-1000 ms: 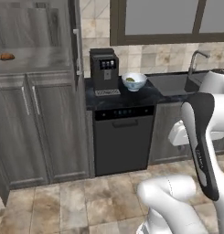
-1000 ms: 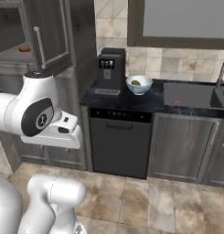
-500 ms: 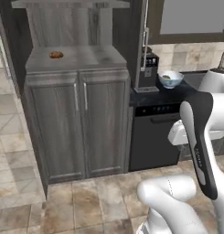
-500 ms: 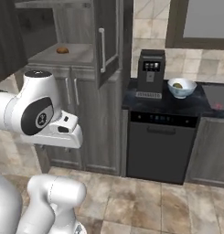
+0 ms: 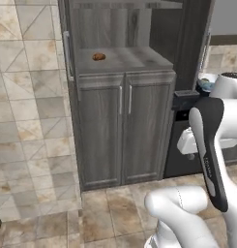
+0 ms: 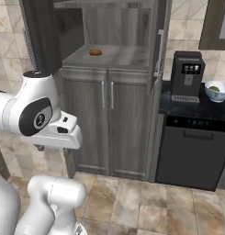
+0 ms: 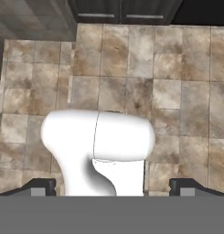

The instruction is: Pick the potatos from the cabinet and place them in one bowl. Pick the onion from the sink and place it in the other bowl.

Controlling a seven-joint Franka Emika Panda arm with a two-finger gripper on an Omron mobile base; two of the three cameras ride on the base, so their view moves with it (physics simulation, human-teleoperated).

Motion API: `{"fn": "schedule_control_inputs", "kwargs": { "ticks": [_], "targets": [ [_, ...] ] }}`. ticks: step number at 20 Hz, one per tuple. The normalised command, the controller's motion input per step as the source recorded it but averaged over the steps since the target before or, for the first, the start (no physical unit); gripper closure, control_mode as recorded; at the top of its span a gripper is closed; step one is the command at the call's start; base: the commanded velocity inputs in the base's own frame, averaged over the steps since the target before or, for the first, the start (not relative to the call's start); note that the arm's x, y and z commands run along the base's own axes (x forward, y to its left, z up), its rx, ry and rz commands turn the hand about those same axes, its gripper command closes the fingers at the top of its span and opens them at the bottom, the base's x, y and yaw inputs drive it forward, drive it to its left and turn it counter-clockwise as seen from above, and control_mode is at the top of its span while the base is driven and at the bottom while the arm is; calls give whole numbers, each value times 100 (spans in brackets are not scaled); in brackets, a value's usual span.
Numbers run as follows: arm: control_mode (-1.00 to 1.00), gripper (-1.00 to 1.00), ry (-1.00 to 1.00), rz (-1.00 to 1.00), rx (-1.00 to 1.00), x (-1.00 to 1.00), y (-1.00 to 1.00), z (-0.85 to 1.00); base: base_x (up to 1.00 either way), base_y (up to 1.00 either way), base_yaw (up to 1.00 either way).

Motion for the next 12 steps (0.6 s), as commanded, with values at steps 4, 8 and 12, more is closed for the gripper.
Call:
{"fn": "schedule_control_inputs", "kwargs": {
  "ticks": [4,8,12],
  "targets": [
    [100,-100,0,0,0,0,0,0,42,40,0],
    [100,-100,0,0,0,0,0,0,58,14,0],
    [100,-100,0,0,0,0,0,0,64,0,0]
  ]
}}
